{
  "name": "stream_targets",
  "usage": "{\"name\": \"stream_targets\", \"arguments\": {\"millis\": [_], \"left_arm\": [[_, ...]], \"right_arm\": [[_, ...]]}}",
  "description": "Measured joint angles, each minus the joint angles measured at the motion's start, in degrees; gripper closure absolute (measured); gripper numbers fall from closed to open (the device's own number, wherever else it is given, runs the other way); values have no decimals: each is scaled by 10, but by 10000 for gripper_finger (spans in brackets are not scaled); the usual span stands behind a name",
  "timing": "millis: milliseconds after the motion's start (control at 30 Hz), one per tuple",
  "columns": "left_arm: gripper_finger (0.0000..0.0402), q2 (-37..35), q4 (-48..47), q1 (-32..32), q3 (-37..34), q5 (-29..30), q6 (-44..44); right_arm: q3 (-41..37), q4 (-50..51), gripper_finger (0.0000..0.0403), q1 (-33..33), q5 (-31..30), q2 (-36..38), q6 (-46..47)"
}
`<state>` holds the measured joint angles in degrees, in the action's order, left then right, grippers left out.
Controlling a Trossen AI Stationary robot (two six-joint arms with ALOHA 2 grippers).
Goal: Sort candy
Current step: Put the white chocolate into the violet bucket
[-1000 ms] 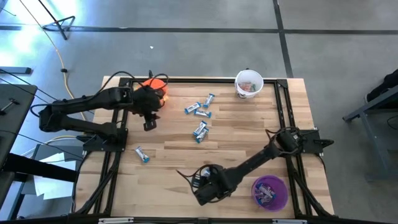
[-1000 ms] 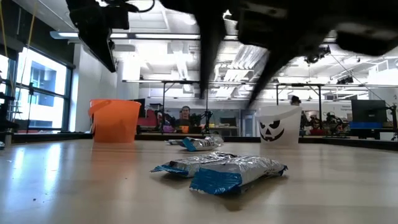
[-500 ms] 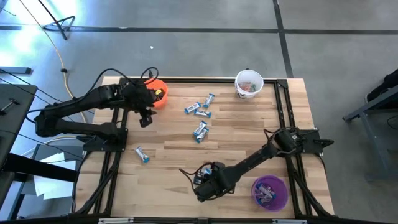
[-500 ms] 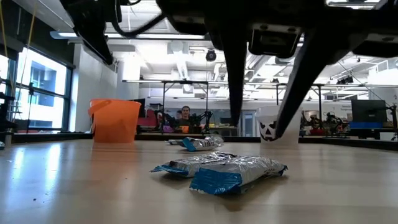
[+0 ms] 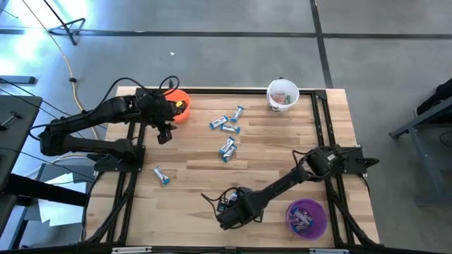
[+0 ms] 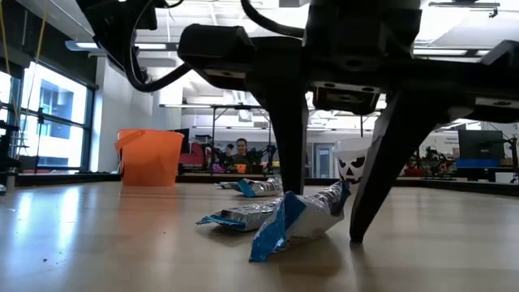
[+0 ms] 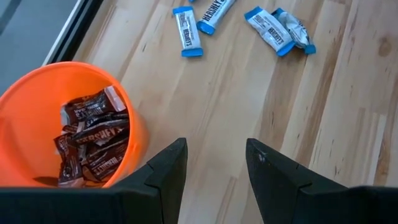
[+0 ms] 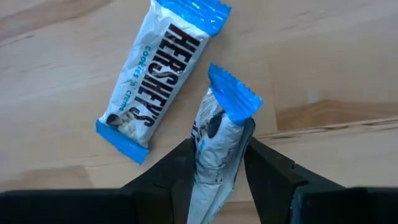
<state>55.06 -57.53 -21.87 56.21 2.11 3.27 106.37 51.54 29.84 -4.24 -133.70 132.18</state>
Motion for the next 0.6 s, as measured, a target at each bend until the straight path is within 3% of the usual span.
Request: {"name": "stream_targets", "arguments": {"millis": [200,433,600], "left_arm": [[249,0,4,0,0,0,5],[249,0,4,0,0,0,7],[249,0,9,0,0,0,5]], "right_arm": [[0,3,285,-2,4,-9,2],[-2,5,384,3,1,-6,-2],[20,9,378,9,-4,-9,2]]}}
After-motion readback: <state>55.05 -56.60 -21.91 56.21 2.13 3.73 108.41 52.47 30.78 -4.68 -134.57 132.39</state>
